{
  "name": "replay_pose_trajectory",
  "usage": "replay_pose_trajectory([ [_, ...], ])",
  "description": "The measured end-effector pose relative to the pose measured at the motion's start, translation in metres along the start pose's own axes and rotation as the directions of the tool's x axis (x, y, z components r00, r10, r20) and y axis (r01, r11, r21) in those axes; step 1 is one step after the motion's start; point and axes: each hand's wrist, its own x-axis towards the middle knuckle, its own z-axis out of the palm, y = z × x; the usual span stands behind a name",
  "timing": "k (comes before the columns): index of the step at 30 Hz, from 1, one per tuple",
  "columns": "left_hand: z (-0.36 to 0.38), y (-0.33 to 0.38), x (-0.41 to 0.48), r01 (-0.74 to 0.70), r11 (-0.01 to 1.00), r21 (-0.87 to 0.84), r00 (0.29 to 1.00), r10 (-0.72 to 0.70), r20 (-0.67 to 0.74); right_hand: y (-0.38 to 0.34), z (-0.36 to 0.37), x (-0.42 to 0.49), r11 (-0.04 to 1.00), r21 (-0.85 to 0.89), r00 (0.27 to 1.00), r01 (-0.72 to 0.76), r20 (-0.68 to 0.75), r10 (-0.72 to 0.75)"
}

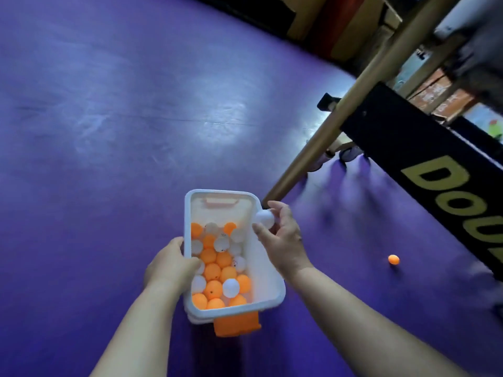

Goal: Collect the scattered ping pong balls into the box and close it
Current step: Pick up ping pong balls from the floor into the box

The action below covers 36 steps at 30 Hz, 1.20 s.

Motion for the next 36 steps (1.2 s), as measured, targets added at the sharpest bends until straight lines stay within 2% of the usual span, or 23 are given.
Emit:
replay_pose_trajectory([
  [2,0.008,0.008,0.003,-0.017,1.0,-0.027,0.999,0.018,0.033,0.006,-0.011,-0.006,0.996,-0.072,0.999,0.042,0.01,-0.042],
  [5,0.026,0.022,0.005,-0.052,0.999,-0.015,0.997,0.053,0.054,0.028,-0.039,-0.017,0.992,-0.121,0.991,0.025,-0.13,-0.041],
  [12,0.087,0.045,0.007,-0.108,0.994,0.007,0.99,0.107,0.097,0.132,-0.13,-0.036,0.94,-0.199,0.884,-0.278,-0.436,0.169],
  [16,0.124,0.058,0.003,-0.195,0.978,0.08,0.977,0.186,0.102,0.194,-0.172,-0.042,0.838,-0.275,0.823,-0.47,-0.479,0.305],
  [19,0.153,0.063,0.006,-0.205,0.976,0.079,0.975,0.196,0.104,0.233,-0.193,-0.04,0.778,-0.313,0.794,-0.545,-0.491,0.358],
  [25,0.222,0.062,0.006,-0.202,0.978,0.052,0.972,0.193,0.135,0.286,-0.211,-0.041,0.689,-0.243,0.685,-0.683,-0.541,0.488],
  [30,0.245,0.079,-0.021,-0.272,0.956,0.112,0.956,0.256,0.145,0.303,-0.214,-0.049,0.687,-0.341,0.753,-0.641,-0.449,0.481],
  [33,0.251,0.077,-0.016,-0.36,0.893,0.27,0.931,0.324,0.17,0.308,-0.214,-0.048,0.683,-0.41,0.794,-0.605,-0.378,0.476],
  [36,0.251,0.076,-0.003,-0.431,0.81,0.398,0.898,0.429,0.099,0.313,-0.217,-0.037,0.667,-0.465,0.813,-0.582,-0.351,0.465],
])
